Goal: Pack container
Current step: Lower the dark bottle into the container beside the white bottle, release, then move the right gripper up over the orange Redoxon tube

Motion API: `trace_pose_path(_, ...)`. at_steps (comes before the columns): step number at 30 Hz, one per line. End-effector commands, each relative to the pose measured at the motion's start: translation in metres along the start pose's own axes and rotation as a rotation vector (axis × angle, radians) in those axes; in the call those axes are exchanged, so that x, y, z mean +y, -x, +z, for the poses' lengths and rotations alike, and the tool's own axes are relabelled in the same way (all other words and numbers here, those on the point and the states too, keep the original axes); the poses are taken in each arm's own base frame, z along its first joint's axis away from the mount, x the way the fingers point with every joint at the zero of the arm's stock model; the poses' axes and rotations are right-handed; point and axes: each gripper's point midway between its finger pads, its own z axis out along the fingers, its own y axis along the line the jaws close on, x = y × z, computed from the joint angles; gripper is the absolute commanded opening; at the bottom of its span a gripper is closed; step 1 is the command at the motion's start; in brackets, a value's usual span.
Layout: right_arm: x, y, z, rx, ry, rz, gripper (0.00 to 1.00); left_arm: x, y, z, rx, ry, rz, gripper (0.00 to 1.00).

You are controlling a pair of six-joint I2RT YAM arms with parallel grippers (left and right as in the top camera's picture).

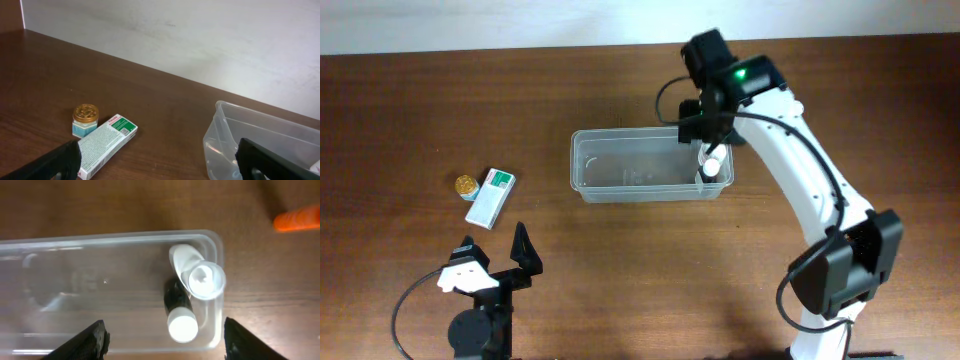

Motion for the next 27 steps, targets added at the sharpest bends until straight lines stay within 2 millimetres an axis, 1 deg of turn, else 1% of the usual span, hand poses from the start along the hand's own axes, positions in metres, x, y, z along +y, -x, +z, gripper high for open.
trace_pose_path(1,-0.005,0.019,-0.026,-0.062,0.010,-0.018,0.68,0.000,-0.001,0.000,-0.003,-0.006,0.008,0.99)
trace_pose_path(3,-0.017,0.028,-0.039,-0.085,0.005,-0.007,0.69,0.000,-0.001,0.000,-0.003,-0.006,0.008,0.99)
trace_pose_path(6,-0.042,0.041,-0.049,-0.112,-0.007,0.047,0.70,0.000,-0.001,0.000,-0.003,-0.006,0.008,0.99)
trace_pose_path(8,-0.062,0.049,-0.049,-0.122,-0.022,0.075,0.72,0.000,-0.001,0.000,-0.003,-0.006,0.008,0.99)
trace_pose_path(12,-0.110,0.060,-0.047,-0.129,-0.061,0.145,0.73,0.000,-0.001,0.000,-0.003,-0.006,0.008,0.99)
trace_pose_path(15,-0.136,0.070,-0.048,-0.157,-0.063,0.159,0.76,0.000,-0.001,0.000,-0.003,-0.006,0.008,0.99)
trace_pose_path(21,-0.168,0.084,-0.050,-0.200,-0.055,0.153,0.77,0.000,-0.001,0.000,-0.003,-0.006,0.008,0.99)
trace_pose_path(24,-0.175,0.086,-0.046,-0.198,-0.065,0.122,0.77,0.000,-0.001,0.000,-0.003,-0.006,0.008,0.99)
trace_pose_path(27,-0.175,0.086,-0.035,-0.176,-0.067,0.089,0.77,0.000,-0.001,0.000,-0.003,-0.006,0.008,1.00)
